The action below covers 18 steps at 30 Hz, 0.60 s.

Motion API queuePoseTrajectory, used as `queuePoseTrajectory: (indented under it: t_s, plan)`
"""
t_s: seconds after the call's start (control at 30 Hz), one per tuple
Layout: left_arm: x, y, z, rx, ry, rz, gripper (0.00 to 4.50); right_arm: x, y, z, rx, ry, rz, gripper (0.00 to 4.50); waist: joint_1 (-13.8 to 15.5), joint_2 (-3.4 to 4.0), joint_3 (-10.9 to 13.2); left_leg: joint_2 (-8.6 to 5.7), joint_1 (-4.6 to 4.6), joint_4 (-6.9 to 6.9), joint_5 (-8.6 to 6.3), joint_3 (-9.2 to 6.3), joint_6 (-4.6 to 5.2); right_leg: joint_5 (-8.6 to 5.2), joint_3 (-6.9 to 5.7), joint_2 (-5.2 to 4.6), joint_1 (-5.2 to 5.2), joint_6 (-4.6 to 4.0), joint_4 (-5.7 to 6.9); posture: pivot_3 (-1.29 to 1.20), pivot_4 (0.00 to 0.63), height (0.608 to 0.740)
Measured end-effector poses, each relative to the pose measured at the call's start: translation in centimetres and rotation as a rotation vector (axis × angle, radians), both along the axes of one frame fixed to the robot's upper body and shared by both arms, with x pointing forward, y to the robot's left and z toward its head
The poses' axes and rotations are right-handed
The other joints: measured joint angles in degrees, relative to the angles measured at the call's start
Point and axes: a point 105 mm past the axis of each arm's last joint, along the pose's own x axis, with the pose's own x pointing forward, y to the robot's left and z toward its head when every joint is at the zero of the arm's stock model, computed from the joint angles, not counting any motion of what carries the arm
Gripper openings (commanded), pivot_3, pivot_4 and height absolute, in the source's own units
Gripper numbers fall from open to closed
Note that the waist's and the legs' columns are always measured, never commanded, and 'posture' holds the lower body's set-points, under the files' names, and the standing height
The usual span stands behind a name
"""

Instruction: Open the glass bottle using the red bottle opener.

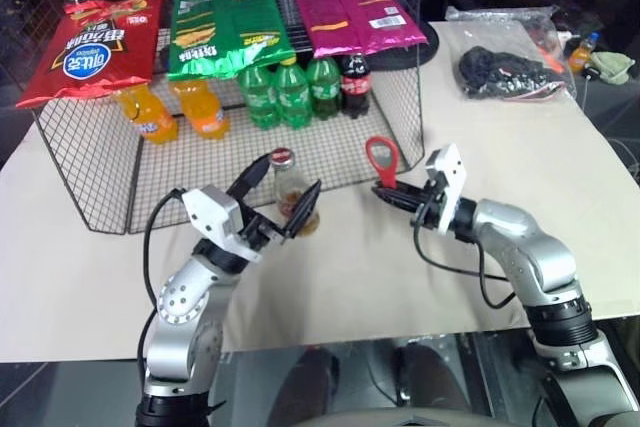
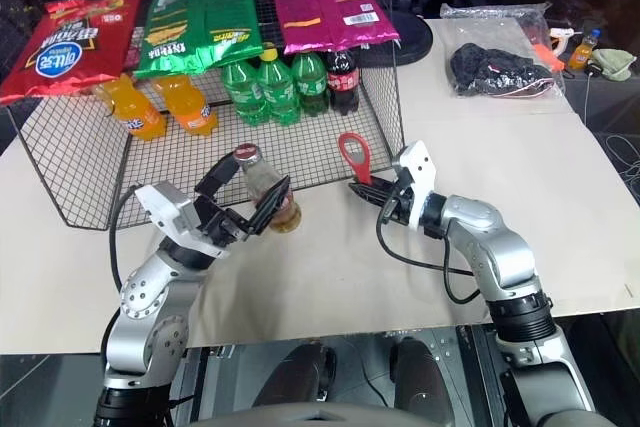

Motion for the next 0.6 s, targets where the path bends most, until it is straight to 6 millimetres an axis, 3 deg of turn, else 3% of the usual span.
queuePoseTrajectory:
  t_s: [0.3,0.4,0.6]
  plan:
    - [-0.09,-0.23,0.07,0.015,-0.030,-0.003,4.49,0.43,0.12,0.36,-0.007,-0.017,0.016,0.00,0.00,0.00,0.00,0.00,0.00,0.00,0.00,0.00,0.00,0.00,0.00,0.00,0.00,0.00,-0.01,0.00,0.150,0.740]
    - [0.06,-0.19,-0.27,0.017,-0.023,0.002,3.79,0.63,0.10,0.27,-0.010,-0.017,0.017,0.00,0.00,0.00,0.00,0.00,0.00,0.00,0.00,0.00,0.00,0.00,0.00,0.00,0.00,0.00,-0.02,0.00,0.150,0.740]
    - [0.27,-0.07,0.18,0.008,-0.059,0.007,1.44,1.00,0.21,0.88,-0.016,-0.050,0.023,0.00,0.04,0.01,0.00,0.00,0.01,-0.01,0.00,0.00,0.00,0.00,-0.01,0.00,0.01,0.00,-0.02,0.00,0.150,0.740]
